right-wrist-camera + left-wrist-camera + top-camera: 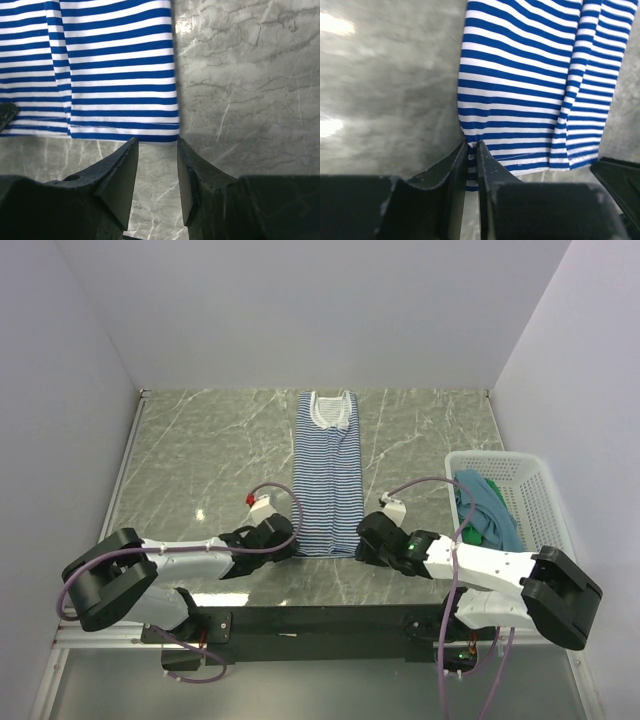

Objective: Fold and stack the tank tops

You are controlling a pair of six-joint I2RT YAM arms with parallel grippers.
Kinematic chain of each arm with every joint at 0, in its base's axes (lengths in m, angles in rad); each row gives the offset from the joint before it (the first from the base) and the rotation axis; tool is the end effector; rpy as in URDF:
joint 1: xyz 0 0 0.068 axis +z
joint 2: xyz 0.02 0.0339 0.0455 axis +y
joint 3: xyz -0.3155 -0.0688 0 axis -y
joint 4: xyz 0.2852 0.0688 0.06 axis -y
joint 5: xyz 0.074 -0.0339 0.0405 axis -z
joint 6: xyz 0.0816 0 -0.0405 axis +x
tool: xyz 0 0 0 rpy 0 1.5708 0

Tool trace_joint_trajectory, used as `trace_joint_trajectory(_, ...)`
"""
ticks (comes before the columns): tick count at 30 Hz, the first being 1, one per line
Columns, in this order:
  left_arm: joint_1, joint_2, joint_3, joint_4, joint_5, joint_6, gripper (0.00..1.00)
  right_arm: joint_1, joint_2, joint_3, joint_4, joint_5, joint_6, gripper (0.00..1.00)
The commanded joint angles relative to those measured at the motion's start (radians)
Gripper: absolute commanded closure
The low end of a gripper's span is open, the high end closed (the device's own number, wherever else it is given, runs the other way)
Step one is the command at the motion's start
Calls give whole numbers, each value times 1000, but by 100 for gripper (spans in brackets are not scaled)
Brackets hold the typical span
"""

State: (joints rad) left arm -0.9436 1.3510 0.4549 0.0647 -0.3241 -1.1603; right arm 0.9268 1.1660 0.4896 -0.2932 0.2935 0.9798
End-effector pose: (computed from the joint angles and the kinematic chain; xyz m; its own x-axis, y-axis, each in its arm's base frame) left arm 0.1843 -0.2100 0.1243 -0.7613 -0.4307 -0.4847 -0.1416 0.8399 -0.5240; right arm 0.1640 0.1792 0.1463 -0.8300 0.2184 -0.5133 0.0394 0.9408 0.3368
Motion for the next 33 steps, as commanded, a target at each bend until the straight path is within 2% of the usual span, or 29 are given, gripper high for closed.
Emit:
trace_joint_trajectory(1, -41, 59, -24, -134, 22, -30, 81, 4, 23, -5, 37, 19, 19, 56)
trace_joint_trajectory(7, -69, 76, -28, -137, 14, -58, 84, 4, 38, -16, -4, 65, 30, 56)
trace_joint_trajectory(11, -72, 63, -42, -132, 22, -58, 82, 6, -8, -29, -27, 84, 31, 56)
trace_joint_trajectory(15, -78, 25, -41, -151, 25, -52, 72, 4, -43, -25, -40, 82, 16, 55)
trace_joint_trajectory(17, -80, 7, -41, -170, 26, -58, 63, 6, -60, -13, -60, 81, 10, 55)
trace_joint_trajectory(21, -80, -58, -64, -181, 37, -81, 57, 4, -103, -9, -84, 85, 0, 55)
trace_joint_trajectory(25, -80, -70, -81, -169, 45, -99, 57, 3, -89, -5, -84, 101, -7, 53)
trace_joint_trajectory(33, -81, 26, -85, -109, 48, -118, 60, -23, 15, 4, -9, 87, -44, 52)
